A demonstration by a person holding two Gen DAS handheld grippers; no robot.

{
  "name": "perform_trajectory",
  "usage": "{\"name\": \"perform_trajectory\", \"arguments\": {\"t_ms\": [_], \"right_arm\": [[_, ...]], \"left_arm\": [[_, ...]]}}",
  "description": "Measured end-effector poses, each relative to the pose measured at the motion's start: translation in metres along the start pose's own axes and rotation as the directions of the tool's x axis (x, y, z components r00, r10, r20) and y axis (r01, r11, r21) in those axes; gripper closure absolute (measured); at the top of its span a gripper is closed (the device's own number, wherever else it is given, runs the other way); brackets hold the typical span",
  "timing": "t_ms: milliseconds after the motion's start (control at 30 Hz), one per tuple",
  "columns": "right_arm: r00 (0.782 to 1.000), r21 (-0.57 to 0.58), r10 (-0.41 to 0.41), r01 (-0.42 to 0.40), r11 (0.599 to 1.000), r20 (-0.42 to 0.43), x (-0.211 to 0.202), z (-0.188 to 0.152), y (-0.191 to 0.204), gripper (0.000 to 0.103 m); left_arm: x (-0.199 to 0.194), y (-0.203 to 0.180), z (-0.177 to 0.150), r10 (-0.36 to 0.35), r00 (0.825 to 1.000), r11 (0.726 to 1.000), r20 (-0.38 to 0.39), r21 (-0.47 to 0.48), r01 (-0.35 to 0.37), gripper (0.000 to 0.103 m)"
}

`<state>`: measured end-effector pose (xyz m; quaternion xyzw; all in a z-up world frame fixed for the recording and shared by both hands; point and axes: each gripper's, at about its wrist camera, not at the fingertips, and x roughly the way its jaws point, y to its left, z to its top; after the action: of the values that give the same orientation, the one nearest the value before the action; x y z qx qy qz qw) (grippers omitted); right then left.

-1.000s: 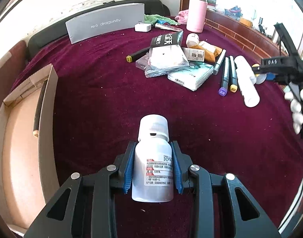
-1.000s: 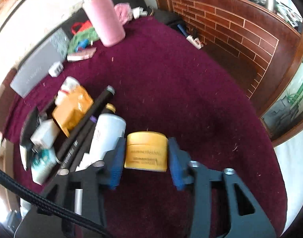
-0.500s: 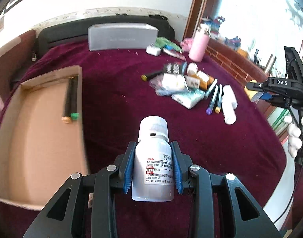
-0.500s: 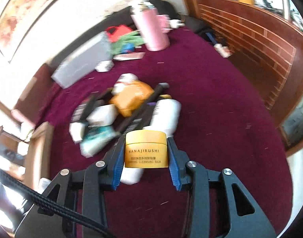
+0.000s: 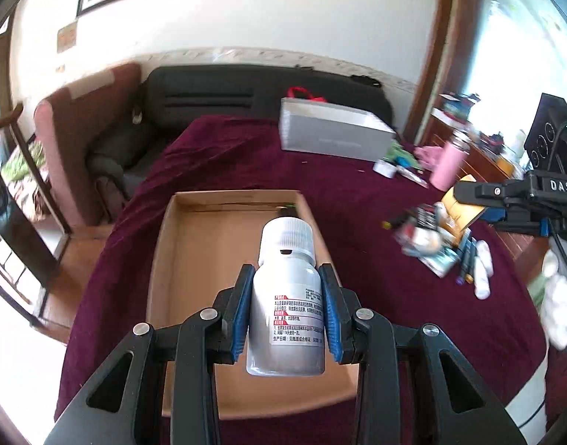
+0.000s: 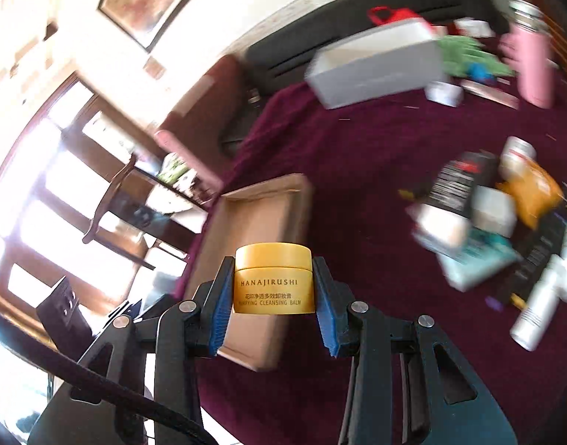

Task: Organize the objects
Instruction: 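Carry the bottle and jar into the box and open both tools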

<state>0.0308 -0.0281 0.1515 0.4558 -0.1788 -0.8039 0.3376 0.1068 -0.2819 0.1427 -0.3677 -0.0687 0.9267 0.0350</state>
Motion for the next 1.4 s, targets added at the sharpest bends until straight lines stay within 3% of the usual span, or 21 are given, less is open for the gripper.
{"name": "perform_trajectory", "arguments": {"t_ms": [200,367,600,767,900,1133,1300,1400], "right_arm": [[0.992,0.012,-0.015,0.017,1.000,-0.125,0.106,0.028,0.035,0.064],[0.975,0.058,-0.079,0.093,0.994,-0.208,0.189,0.044,0.027,0.064],[0.952,0.067,-0.180,0.202,0.977,-0.248,0.240,0.051,0.003,0.065],[0.941,0.022,-0.250,0.262,0.965,-0.228,0.249,0.050,-0.002,0.065],[0.941,0.014,-0.254,0.264,0.964,-0.221,0.248,0.053,-0.006,0.064],[0.950,0.024,-0.263,0.271,0.962,-0.170,0.237,0.056,-0.007,0.062],[0.971,0.051,-0.216,0.222,0.974,-0.100,0.198,0.054,-0.006,0.062],[0.981,0.043,-0.190,0.192,0.980,-0.044,0.165,0.044,-0.007,0.057]], "left_arm": [[0.058,0.045,0.026,0.065,0.995,0.996,-0.077,-0.055,-0.069,0.074],[0.115,0.076,0.029,0.035,0.990,0.984,-0.140,-0.168,-0.059,0.074],[0.166,0.100,0.021,-0.042,0.981,0.956,-0.192,-0.293,-0.016,0.074],[0.180,0.100,0.022,-0.061,0.978,0.952,-0.200,-0.307,-0.004,0.074],[0.186,0.099,0.025,-0.072,0.980,0.945,-0.185,-0.328,0.007,0.074],[0.191,0.108,0.022,-0.154,0.977,0.895,-0.150,-0.440,0.073,0.073],[0.162,0.102,0.024,-0.122,0.986,0.909,-0.114,-0.413,0.065,0.073],[0.127,0.085,0.025,-0.027,0.996,0.941,-0.086,-0.338,-0.004,0.071]]}}
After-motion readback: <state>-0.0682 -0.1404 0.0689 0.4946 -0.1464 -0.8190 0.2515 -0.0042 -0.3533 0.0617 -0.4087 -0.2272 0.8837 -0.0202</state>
